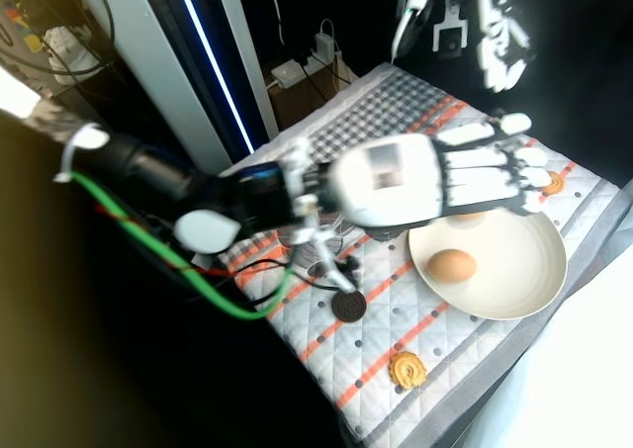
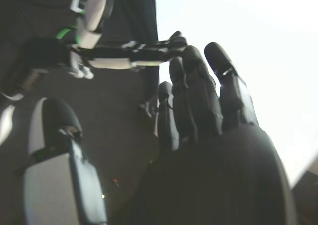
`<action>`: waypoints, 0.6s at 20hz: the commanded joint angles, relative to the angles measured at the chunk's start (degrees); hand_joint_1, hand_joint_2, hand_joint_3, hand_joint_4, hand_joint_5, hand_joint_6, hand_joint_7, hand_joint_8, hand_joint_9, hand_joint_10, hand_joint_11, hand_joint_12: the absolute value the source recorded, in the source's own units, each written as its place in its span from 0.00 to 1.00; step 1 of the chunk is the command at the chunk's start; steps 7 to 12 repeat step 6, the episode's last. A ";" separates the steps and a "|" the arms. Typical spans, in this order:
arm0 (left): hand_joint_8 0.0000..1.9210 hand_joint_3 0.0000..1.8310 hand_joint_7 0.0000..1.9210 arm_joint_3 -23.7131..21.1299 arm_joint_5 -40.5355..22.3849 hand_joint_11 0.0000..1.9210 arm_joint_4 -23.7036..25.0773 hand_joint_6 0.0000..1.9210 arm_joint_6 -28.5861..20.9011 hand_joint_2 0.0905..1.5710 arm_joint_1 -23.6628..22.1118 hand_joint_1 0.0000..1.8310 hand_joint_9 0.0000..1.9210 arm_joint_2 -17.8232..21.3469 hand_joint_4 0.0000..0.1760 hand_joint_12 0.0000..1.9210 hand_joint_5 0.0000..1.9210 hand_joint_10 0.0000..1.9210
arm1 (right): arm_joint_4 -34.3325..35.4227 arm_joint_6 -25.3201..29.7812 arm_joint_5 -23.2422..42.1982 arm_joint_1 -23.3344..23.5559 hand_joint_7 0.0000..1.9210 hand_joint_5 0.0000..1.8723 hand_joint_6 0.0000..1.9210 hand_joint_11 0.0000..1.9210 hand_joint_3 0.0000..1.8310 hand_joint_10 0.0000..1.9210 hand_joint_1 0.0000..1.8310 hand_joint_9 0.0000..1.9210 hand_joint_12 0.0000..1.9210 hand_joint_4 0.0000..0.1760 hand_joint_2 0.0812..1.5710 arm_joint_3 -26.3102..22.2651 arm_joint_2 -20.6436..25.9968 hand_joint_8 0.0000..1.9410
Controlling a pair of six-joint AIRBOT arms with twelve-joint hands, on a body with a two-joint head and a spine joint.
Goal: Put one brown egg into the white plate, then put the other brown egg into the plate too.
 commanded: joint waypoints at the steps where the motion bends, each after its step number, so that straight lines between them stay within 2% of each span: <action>1: 0.00 0.00 0.22 0.24 -10.98 0.00 2.26 0.00 -3.37 0.54 0.34 0.40 0.23 0.03 0.69 0.60 0.16 0.00 | 2.14 0.24 13.35 -0.27 0.04 0.00 0.00 0.00 0.00 0.01 0.31 0.04 0.00 0.99 0.51 -1.43 0.46 0.01; 2: 0.00 0.00 0.20 0.88 -13.62 0.00 2.26 0.00 -7.97 0.54 2.09 0.40 0.22 0.06 0.67 0.59 0.15 0.00 | 3.92 0.24 17.08 -2.58 0.05 0.00 0.00 0.00 0.00 0.01 0.31 0.06 0.00 1.00 0.52 -3.94 2.02 0.00; 3: 0.00 0.00 0.18 2.51 -16.78 0.00 2.18 0.00 -16.25 0.54 4.46 0.40 0.17 -0.27 0.67 0.49 0.14 0.00 | 6.03 0.24 21.73 -5.70 0.04 0.00 0.00 0.00 0.01 0.00 0.31 0.04 0.00 0.84 0.54 -7.48 4.42 0.00; 4: 0.00 0.00 0.15 3.74 -18.45 0.00 2.18 0.00 -21.69 0.52 5.82 0.42 0.14 -0.85 0.75 0.39 0.12 0.00 | 7.39 0.24 24.38 -7.47 0.03 0.00 0.00 0.00 0.01 0.00 0.31 0.02 0.00 0.56 0.56 -9.39 5.85 0.00; 5: 0.00 0.00 0.14 5.08 -20.33 0.00 2.19 0.00 -27.07 0.52 7.08 0.44 0.12 -1.70 0.65 0.35 0.12 0.00 | 8.69 0.24 26.83 -9.24 0.03 0.00 0.00 0.00 0.01 0.00 0.31 0.02 0.00 0.45 0.56 -10.88 7.20 0.00; 6: 0.00 0.01 0.08 6.61 -22.75 0.00 2.19 0.01 -32.55 0.55 8.41 0.45 0.05 -2.91 0.73 0.17 0.09 0.01 | 10.13 0.24 29.45 -11.15 0.03 0.00 0.00 0.01 0.00 0.00 0.32 0.01 0.01 0.48 0.53 -12.02 8.16 0.00; 12: 0.00 0.01 0.08 6.61 -22.75 0.00 2.19 0.01 -32.55 0.55 8.41 0.45 0.05 -2.91 0.73 0.17 0.09 0.01 | 10.13 0.24 29.45 -11.15 0.03 0.00 0.00 0.01 0.00 0.00 0.32 0.01 0.01 0.48 0.53 -12.02 8.16 0.00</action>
